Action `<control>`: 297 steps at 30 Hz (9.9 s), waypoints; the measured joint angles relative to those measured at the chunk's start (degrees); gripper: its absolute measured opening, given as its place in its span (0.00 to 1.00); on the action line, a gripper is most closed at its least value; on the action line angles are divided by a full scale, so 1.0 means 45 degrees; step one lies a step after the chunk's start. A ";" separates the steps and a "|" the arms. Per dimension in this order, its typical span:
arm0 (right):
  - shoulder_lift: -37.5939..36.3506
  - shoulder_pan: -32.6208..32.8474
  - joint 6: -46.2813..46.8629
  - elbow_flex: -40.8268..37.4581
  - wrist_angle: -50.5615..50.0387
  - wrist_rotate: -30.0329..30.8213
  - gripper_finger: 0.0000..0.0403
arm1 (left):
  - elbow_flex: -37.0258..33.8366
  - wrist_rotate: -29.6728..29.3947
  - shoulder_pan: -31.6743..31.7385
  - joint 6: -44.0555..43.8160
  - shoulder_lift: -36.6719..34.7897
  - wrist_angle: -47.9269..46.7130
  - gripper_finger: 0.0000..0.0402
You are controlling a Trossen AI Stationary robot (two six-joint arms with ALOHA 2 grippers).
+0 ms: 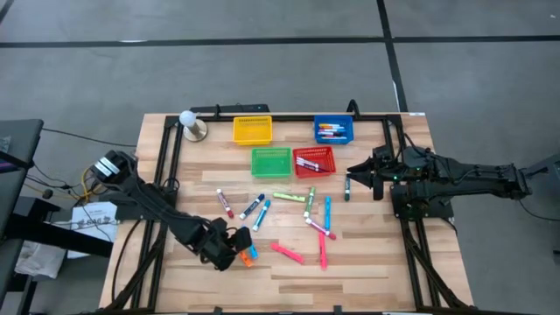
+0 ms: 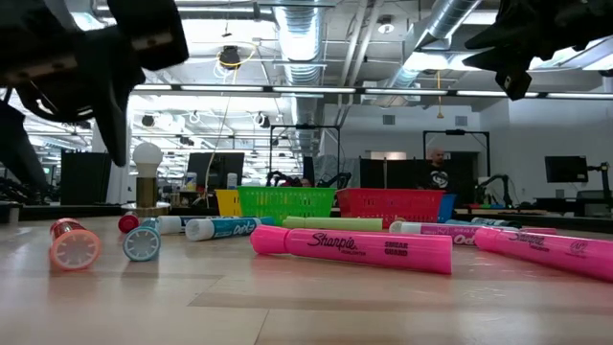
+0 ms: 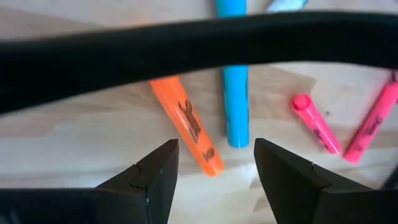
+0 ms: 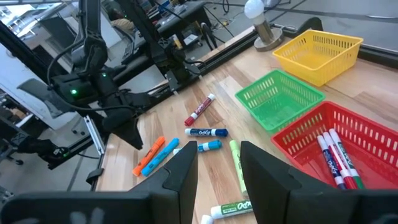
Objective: Pick & Place Markers
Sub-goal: Put the orange sharpie into the yellow bin, then put the blue sharpie into the yellow bin
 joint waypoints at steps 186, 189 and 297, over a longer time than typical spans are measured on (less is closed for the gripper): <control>0.0029 -0.0002 -0.0015 0.0008 0.0010 0.0044 0.28 | 0.3594 0.4907 1.7808 3.4899 0.1944 0.1539 0.20; 0.0029 -0.0002 -0.0075 0.0008 0.0010 0.0049 0.28 | 0.3594 0.4910 1.7807 3.5439 0.1952 0.1247 0.20; 0.0026 -0.0002 0.1215 0.0008 0.3133 0.0044 0.28 | 0.3580 0.3315 0.4445 1.4035 0.0121 0.0336 0.37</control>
